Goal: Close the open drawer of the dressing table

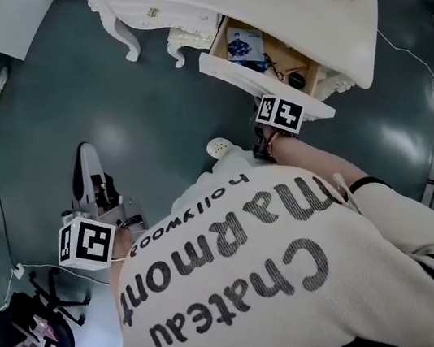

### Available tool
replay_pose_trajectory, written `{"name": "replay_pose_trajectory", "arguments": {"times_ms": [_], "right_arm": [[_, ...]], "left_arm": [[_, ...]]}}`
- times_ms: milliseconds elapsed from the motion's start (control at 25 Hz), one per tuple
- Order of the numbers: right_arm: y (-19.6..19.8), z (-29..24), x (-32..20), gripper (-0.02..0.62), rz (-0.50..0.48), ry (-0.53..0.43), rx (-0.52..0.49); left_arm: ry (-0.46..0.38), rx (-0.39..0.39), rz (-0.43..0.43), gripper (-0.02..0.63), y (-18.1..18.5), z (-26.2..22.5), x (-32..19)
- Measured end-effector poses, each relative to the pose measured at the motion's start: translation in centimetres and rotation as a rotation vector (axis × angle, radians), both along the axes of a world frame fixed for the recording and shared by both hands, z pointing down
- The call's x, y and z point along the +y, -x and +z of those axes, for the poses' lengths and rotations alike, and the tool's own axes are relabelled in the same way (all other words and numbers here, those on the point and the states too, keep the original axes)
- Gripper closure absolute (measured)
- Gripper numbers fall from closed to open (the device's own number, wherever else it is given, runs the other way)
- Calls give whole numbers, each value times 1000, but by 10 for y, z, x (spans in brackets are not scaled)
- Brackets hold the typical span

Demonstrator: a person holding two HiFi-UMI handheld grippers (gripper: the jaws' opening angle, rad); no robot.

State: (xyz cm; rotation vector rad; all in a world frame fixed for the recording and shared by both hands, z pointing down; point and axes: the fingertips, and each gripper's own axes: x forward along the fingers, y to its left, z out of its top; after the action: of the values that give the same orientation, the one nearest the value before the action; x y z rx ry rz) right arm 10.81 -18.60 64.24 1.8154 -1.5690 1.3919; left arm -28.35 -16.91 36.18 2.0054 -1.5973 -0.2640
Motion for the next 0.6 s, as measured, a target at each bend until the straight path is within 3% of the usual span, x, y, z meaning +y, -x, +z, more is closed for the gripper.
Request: {"name": "replay_pose_trajectory", "arguments": {"times_ms": [600], "right_arm": [[-13, -1, -20, 455, -87, -18, 54]], "left_arm": [[-3, 9, -49, 597, -1, -4, 6]]}}
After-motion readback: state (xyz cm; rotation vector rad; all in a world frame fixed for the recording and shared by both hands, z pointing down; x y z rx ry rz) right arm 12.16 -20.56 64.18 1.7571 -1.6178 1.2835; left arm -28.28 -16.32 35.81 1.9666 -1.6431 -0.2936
